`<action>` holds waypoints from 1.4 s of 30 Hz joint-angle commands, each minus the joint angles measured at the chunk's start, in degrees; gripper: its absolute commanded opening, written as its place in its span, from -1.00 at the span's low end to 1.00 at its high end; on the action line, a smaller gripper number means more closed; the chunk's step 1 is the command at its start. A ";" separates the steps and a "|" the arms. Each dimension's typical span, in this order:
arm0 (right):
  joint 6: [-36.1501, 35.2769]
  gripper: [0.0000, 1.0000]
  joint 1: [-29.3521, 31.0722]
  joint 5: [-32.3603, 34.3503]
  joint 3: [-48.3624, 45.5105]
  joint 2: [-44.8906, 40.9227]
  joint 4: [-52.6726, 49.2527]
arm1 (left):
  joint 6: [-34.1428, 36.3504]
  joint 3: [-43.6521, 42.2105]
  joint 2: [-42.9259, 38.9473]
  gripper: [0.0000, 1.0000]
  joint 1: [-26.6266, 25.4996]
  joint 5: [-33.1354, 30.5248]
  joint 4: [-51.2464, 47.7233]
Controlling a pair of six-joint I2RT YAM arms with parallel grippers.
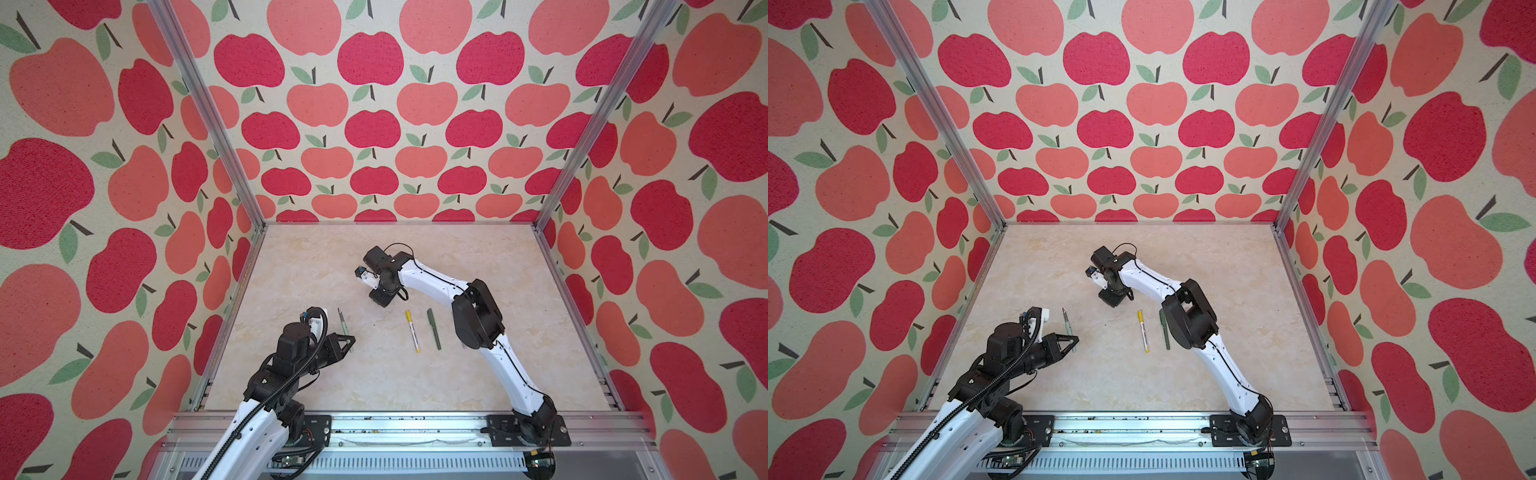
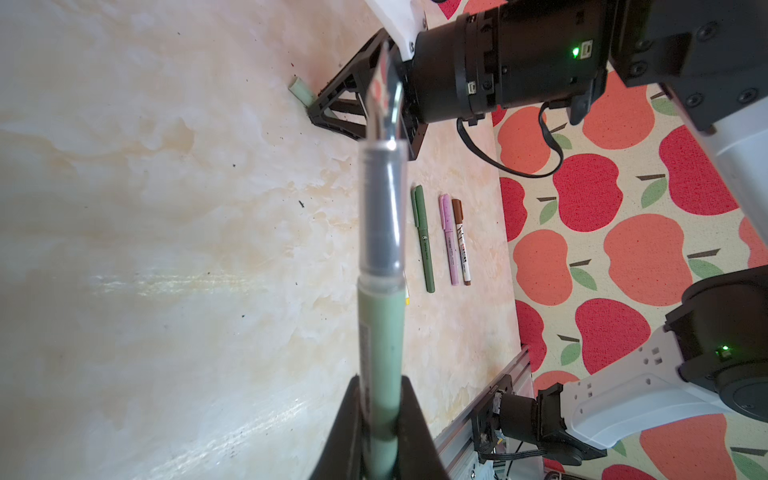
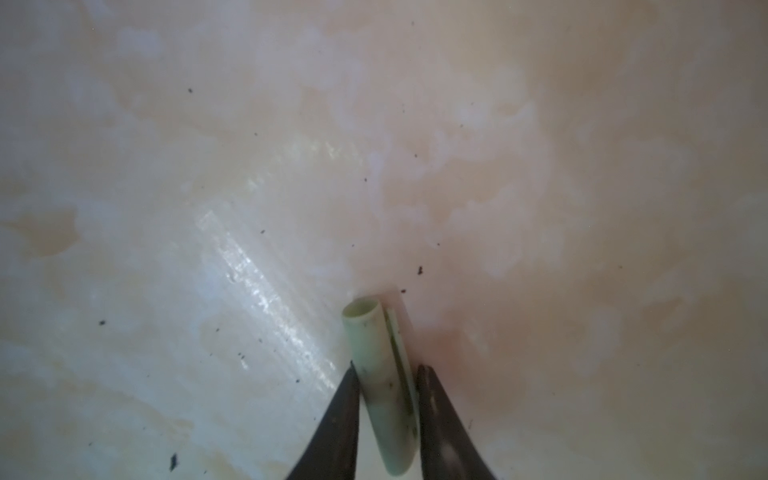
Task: Insert the pens into the pen caps
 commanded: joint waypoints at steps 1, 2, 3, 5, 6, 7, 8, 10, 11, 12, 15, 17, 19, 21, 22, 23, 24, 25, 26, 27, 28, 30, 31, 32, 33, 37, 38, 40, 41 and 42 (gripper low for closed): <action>6.88 -0.53 -0.64 -2.72 1.34 0.71 -2.64 | -0.71 1.03 -0.74 -1.00 0.36 -0.21 0.29; 8.55 -0.53 -0.87 -3.31 1.32 0.55 -2.78 | -0.80 1.01 -0.88 -1.00 0.36 -0.29 0.23; 10.83 -0.53 -1.10 -3.88 1.15 0.38 -2.94 | -0.80 1.04 -0.84 -1.00 0.30 -0.27 0.28; 14.58 -0.53 -1.53 -5.15 0.53 -0.11 -3.05 | -0.89 1.14 -0.59 -1.00 0.36 -0.21 0.45; 16.56 -0.53 -1.70 -5.54 -0.15 -0.54 -2.97 | -1.02 1.25 -0.42 -1.00 0.36 -0.11 0.46; 18.45 -0.54 -1.80 -5.89 -0.98 -1.13 -2.80 | -1.07 1.38 -0.22 -1.00 0.36 0.07 0.59; 19.98 -0.55 -1.90 -6.39 -1.93 -1.74 -2.44 | -1.07 1.41 -0.06 -1.00 0.36 0.18 0.64; 23.04 -0.56 -1.99 -7.75 -4.67 -3.53 -0.96 | -1.15 1.58 0.00 -1.00 0.36 0.30 0.64; 24.38 -0.56 -1.99 -8.40 -6.41 -4.72 0.13 | -1.22 1.69 0.05 -1.00 0.36 0.32 0.64; 25.58 -0.57 -1.99 -9.17 -8.21 -5.88 1.26 | -1.25 1.80 0.09 -1.00 0.36 0.33 0.64; 28.53 -0.58 -1.99 -11.39 -13.17 -9.40 4.41 | -1.41 2.02 0.14 -1.00 0.36 0.33 0.55; 29.43 -0.58 -1.99 -12.76 -16.04 -11.51 6.53 | -1.53 2.00 0.18 -1.00 0.36 0.25 0.55; 28.82 -0.58 -1.66 -14.21 -18.41 -13.10 8.42 | -1.68 1.93 0.14 -1.00 0.36 0.17 0.55; 26.16 -0.57 -0.84 -13.43 -19.52 -14.11 8.36 | -1.68 2.01 0.14 -1.00 0.36 0.14 0.55; 24.81 -0.55 -0.32 -12.77 -19.68 -14.30 7.93 | -1.68 2.02 0.17 -1.00 0.36 0.14 0.47; 23.10 -0.54 0.32 -11.90 -19.85 -14.47 7.23 | -1.68 2.11 0.18 -1.00 0.36 0.10 0.34; 21.35 -0.52 1.13 -11.02 -19.77 -14.53 6.33 | -1.60 2.26 0.14 -1.00 0.32 0.10 0.14; 19.72 -0.51 1.86 -10.16 -19.74 -14.52 5.62 | -1.51 2.37 0.14 -1.00 0.35 0.03 -0.06; 17.88 -0.49 2.73 -9.10 -19.77 -14.62 4.76 | -1.34 2.50 0.14 -1.00 0.36 -0.10 -0.36; 16.10 -0.48 3.61 -7.98 -19.80 -14.62 4.07 | -1.18 2.61 0.06 -1.00 0.36 -0.16 -0.62; 14.68 -0.47 4.40 -6.75 -19.84 -14.58 3.45 | -1.08 2.76 0.05 -1.00 0.36 -0.21 -0.92; 11.78 -0.45 5.97 -3.84 -20.04 -14.43 2.18 | -0.68 3.20 -0.21 -1.00 0.36 -0.34 -1.70; 10.66 -0.45 6.62 -2.94 -20.00 -14.33 1.75 | -0.51 3.33 -0.29 -1.00 0.36 -0.38 -2.12; 9.48 -0.44 7.33 -1.68 -19.97 -14.14 1.35 | -0.24 3.63 -0.38 -1.00 0.36 -0.53 -2.62; 8.63 -0.43 7.92 -0.51 -20.01 -14.02 1.02 | 0.02 3.90 -0.39 -1.00 0.36 -0.56 -3.07; 8.29 -0.33 9.30 1.64 -20.16 -14.50 1.07 | 1.08 5.00 -0.39 -1.00 0.36 -0.87 -4.69; 8.52 -0.29 9.56 1.93 -20.53 -15.06 1.59 | 1.41 5.39 -0.45 -1.00 0.36 -0.99 -5.17; 9.20 -0.18 9.88 1.99 -21.08 -16.33 2.45 | 1.98 6.01 -0.48 -1.00 0.36 -1.18 -5.87; 9.59 -0.13 9.88 1.29 -21.32 -16.92 3.03 | 2.33 6.30 -0.52 -1.00 0.36 -1.35 -6.35; 9.90 -0.09 9.95 0.61 -21.43 -17.36 3.22 | 2.60 6.65 -0.64 -1.00 0.36 -1.45 -6.68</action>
